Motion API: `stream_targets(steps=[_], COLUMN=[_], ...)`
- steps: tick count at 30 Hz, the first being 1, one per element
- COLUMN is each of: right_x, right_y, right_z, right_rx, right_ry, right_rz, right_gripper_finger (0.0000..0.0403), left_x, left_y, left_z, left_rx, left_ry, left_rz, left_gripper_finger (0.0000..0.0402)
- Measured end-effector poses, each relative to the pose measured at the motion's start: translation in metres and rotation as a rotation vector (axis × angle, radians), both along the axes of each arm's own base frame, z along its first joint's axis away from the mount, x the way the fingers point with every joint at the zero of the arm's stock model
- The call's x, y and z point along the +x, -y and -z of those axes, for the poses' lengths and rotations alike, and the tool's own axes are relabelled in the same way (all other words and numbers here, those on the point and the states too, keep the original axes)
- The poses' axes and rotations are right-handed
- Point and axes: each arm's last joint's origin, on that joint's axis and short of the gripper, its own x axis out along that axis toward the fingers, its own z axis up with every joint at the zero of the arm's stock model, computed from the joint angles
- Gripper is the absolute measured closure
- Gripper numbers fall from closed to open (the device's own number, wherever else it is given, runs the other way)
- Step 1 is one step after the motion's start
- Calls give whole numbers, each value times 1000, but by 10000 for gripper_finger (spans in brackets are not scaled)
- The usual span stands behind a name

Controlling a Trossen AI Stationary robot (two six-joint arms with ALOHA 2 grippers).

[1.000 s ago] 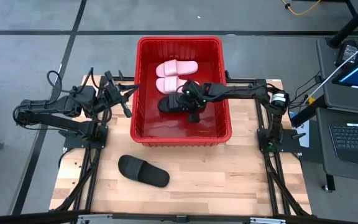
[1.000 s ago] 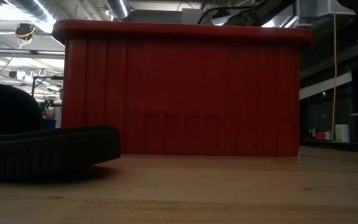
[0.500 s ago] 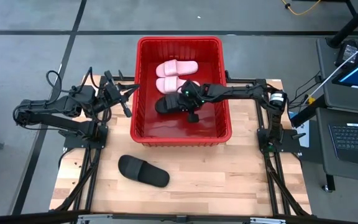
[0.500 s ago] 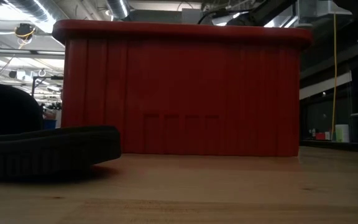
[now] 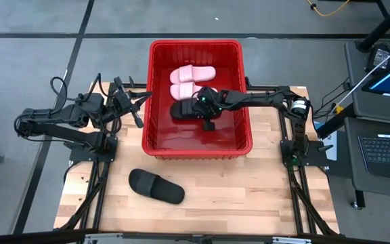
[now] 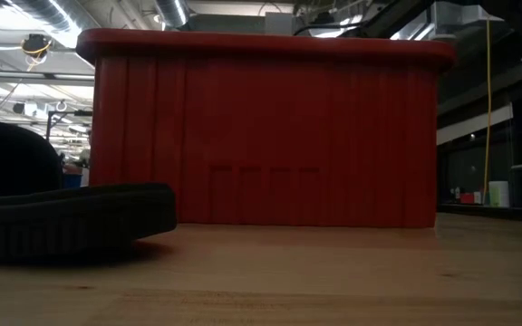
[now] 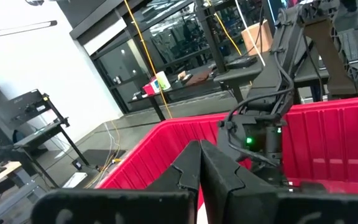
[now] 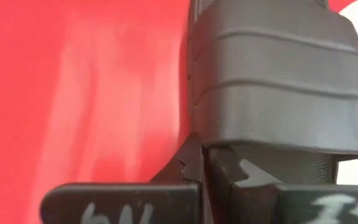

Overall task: Pick and place slides into bin
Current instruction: Put the right black slide into the bin

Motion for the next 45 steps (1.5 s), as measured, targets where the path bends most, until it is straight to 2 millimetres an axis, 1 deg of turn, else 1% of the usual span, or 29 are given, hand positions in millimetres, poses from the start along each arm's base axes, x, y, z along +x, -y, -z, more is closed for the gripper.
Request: stream_targets(steps=[8, 13, 20, 33, 37, 40, 45], right_x=[-1, -2, -2, -2, -2, -1, -1], right_y=[5, 7, 8, 7, 7, 5, 5], right_z=[0, 0, 0, 0, -1, -1, -1], right_rx=[3, 2, 2, 27, 66, 73, 77], right_ry=[8, 9, 8, 14, 27, 31, 31], right_rz=[8, 16, 23, 44, 41, 34, 37], right_gripper_finger=[396, 380, 372, 369, 366, 351, 309], left_x=[0, 0, 0, 0, 0, 0, 0], left_y=[0, 0, 0, 0, 0, 0, 0], left_z=[0, 0, 0, 0, 0, 0, 0], left_rx=[0, 0, 0, 1, 1, 1, 1], left_ry=[0, 0, 0, 0, 0, 0, 0], left_rz=[0, 0, 0, 0, 0, 0, 1], left_gripper_finger=[399, 400, 400, 399, 400, 399, 400])
